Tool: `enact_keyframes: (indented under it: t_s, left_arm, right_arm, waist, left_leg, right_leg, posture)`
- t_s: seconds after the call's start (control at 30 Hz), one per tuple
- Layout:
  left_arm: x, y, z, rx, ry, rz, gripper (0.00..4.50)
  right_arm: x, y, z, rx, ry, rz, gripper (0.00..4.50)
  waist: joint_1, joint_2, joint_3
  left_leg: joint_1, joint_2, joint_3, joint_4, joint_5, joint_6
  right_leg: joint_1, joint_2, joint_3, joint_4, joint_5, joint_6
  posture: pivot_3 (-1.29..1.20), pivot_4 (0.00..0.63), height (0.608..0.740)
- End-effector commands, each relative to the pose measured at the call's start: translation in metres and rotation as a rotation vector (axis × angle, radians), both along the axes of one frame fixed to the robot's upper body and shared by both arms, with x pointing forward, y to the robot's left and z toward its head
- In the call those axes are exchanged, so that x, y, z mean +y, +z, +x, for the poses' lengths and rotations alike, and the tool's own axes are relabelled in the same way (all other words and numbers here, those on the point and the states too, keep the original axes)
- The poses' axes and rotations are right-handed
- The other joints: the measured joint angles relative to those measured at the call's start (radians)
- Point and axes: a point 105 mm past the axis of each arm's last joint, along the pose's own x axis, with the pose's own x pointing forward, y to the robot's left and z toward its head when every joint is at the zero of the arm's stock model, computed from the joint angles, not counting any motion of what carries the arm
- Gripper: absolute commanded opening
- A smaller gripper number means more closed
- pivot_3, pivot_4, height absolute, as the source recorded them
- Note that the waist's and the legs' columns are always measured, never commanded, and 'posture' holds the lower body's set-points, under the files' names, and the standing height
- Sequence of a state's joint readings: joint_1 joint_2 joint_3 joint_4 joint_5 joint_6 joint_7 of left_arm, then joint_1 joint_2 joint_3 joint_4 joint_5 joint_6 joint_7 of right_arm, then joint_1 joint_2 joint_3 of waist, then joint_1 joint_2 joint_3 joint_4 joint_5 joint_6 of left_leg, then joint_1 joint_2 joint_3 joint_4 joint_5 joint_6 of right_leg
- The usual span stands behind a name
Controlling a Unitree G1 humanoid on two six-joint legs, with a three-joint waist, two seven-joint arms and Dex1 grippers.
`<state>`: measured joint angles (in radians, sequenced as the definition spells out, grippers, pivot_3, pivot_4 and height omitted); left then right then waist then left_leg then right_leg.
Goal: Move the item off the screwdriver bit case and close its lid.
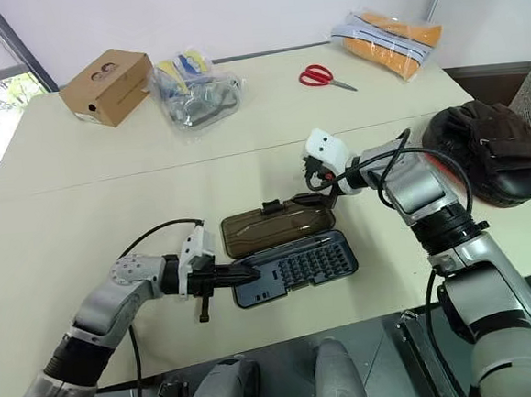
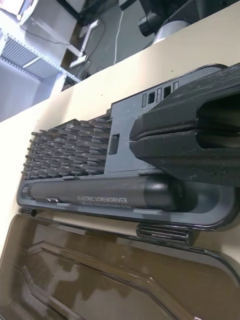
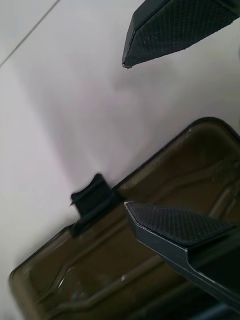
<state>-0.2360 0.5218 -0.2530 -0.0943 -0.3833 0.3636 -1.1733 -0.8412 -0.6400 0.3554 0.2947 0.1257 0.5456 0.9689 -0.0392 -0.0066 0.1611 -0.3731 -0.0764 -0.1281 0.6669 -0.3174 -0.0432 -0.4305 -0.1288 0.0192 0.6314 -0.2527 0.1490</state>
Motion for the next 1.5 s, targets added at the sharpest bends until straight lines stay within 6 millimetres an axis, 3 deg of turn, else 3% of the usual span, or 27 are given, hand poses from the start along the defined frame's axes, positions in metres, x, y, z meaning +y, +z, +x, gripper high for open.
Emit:
enact_keyframes:
  t_s: [0.03,0.3,0.77,0.87,1.1,1.5]
  left_arm:
    - [0.007,-0.016,-0.004,0.065,0.026,0.051,0.00]
    - [0.005,-0.013,-0.001,0.053,0.039,0.044,0.00]
    - [0.005,-0.013,0.000,0.045,0.051,0.043,0.00]
    - [0.006,-0.013,-0.001,0.046,0.053,0.045,0.00]
    - [0.010,-0.014,-0.002,0.048,0.059,0.049,0.00]
    - [0.016,-0.013,0.003,0.039,0.094,0.050,0.00]
  right_arm:
    - [0.004,0.010,0.010,-0.065,0.015,-0.033,4.44]
    - [0.006,-0.009,0.011,-0.029,0.052,-0.098,4.44]
    - [0.009,-0.020,0.011,0.016,0.066,-0.099,4.44]
    - [0.007,-0.024,0.011,0.026,0.073,-0.113,3.59]
    - [0.005,-0.037,0.005,0.064,0.102,-0.145,0.08]
    - [0.006,-0.052,-0.004,0.121,0.187,-0.218,0.08]
  waist:
    - [0.000,0.000,0.000]
    - [0.000,0.000,0.000]
    - [0.001,0.001,-0.001]
    - [0.001,0.001,-0.001]
    - [-0.002,-0.001,-0.007]
    - [0.000,0.001,-0.009]
  left_leg:
    - [0.000,0.000,0.000,0.000,0.000,0.000]
    - [0.000,0.000,0.000,0.000,0.000,0.000]
    - [0.001,0.000,-0.001,0.000,0.000,0.000]
    - [0.001,0.000,-0.001,0.000,0.000,0.000]
    - [0.003,0.000,-0.001,0.001,0.000,-0.001]
    - [0.017,0.001,-0.001,-0.002,0.000,0.000]
  right_leg:
    - [0.000,0.000,0.000,0.000,0.000,0.000]
    - [0.000,0.000,0.000,0.000,0.000,0.000]
    - [0.001,0.000,0.000,0.000,0.000,0.000]
    - [0.001,0.000,0.000,0.000,0.000,0.000]
    - [0.003,0.000,0.000,0.000,0.000,0.000]
    - [0.017,0.001,0.000,-0.001,0.000,0.000]
  posture:
    - [0.00,0.150,0.740]
    - [0.00,0.150,0.740]
    - [0.00,0.150,0.740]
    - [0.00,0.150,0.740]
    - [0.00,0.150,0.740]
    - [0.00,0.150,0.740]
